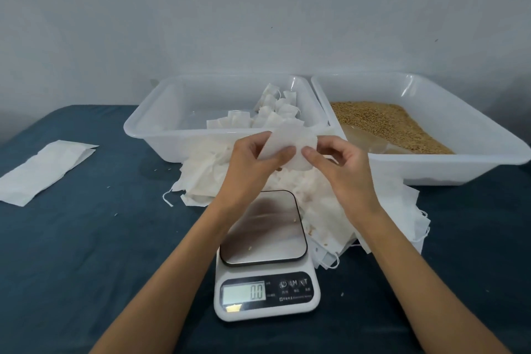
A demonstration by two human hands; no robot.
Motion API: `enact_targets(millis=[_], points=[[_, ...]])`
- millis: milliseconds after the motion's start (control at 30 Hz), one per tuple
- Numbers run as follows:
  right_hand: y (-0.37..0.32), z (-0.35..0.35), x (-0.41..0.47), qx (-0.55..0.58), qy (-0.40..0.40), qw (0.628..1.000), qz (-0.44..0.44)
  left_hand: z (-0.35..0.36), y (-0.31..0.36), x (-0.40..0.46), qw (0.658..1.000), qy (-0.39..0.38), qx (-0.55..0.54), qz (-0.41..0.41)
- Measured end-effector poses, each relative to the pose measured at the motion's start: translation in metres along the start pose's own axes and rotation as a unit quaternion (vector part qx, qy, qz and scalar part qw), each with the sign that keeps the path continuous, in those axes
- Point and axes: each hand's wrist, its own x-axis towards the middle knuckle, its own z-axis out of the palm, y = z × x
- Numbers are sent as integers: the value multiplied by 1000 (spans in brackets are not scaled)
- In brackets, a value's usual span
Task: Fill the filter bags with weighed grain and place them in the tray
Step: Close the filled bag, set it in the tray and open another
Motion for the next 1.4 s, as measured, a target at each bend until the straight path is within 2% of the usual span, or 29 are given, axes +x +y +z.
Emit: enact_targets(millis=[100, 233, 367, 467, 600, 767, 933, 1133, 1300, 1400], points=[[0, -4, 1, -14, 63, 998, -28, -1, -3, 0, 1000, -12, 18, 16], [1, -4, -1, -84, 47, 993, -66, 2, -5, -2, 998, -49, 29, 32], [0, 2, -6, -170, 52, 976, -122, 2, -6, -3, 999, -17, 25, 45], [-2, 4, -8, -182, 55, 971, -142, 1, -7, -3, 996, -32, 50, 59], [-2, 2, -7, -105, 25, 991, -75, 0, -8, -1, 994, -23, 72, 74], [-2, -1, -7, -114, 25, 989, -89, 0, -9, -2, 994, -14, 77, 79], [-3, -2, -7, -53, -11, 995, -80, -3, -10, 0, 994, -8, 68, 80], [-1, -1, -5, -46, -29, 998, 7, -5, -9, 3, 992, -25, 81, 89], [-3, -4, -2, 5, -57, 998, 9, -4, -10, 3, 995, -17, 77, 64], [-3, -4, -2, -8, -81, 996, 25, -7, -6, 4, 996, -3, 64, 66]])
